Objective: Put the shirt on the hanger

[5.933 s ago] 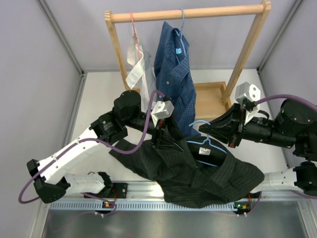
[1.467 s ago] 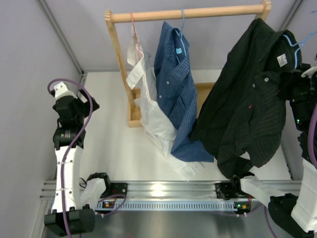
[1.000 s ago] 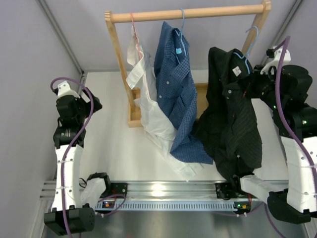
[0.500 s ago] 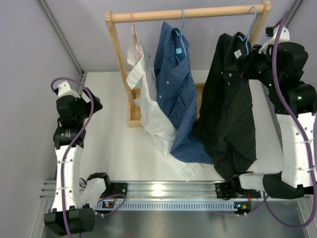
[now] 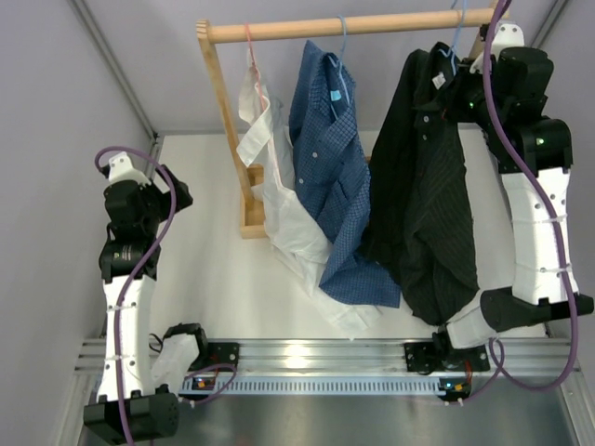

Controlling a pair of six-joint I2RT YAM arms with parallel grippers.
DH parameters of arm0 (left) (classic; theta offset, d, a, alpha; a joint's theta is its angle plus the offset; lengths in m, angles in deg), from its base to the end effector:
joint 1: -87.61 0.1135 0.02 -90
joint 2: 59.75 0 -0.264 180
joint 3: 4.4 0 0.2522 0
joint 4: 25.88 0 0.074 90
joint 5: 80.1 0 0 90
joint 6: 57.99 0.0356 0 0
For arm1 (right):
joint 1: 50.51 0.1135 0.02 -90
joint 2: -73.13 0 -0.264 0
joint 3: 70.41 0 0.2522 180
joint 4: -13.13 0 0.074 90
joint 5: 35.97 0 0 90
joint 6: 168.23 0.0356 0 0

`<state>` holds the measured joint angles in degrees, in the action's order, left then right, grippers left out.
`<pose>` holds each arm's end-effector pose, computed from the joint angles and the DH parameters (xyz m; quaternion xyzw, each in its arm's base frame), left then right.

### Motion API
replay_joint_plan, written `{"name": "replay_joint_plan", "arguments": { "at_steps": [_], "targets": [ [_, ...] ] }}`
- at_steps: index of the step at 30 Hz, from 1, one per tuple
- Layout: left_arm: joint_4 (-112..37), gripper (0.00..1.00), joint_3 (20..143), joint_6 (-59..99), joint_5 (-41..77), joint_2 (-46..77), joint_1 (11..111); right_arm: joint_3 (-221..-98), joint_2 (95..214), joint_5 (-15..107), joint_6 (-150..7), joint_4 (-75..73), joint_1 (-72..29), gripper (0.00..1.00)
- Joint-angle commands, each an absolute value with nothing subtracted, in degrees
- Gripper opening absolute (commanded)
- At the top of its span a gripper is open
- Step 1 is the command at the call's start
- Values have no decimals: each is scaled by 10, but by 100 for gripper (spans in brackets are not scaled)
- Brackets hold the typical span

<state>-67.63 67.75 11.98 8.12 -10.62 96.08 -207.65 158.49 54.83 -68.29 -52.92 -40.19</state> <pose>0.1810 0.0281 0.3766 -0.2088 0.7854 -0.0461 0.5809 0.2565 0.0462 0.5482 0.0017 0.7889 0.1027 0.6059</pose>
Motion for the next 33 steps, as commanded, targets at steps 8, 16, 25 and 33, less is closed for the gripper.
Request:
{"name": "replay_joint_plan", "arguments": {
  "at_steps": [8,16,25,33],
  "targets": [
    [-642,98,678,126,147,-106,962,-1998,1519,528,-673,-448,-405,75],
    [-672,98,703,161,69,-124,883,-1875,1352,565,-686,-469,-404,100],
    [-761,98,715,151,-32,-219,822,-1671,1086,735,-726,-540,-404,100],
    [-840,98,725,162,6,-283,822,-1642,1008,730,-711,-602,-394,100]
  ]
}}
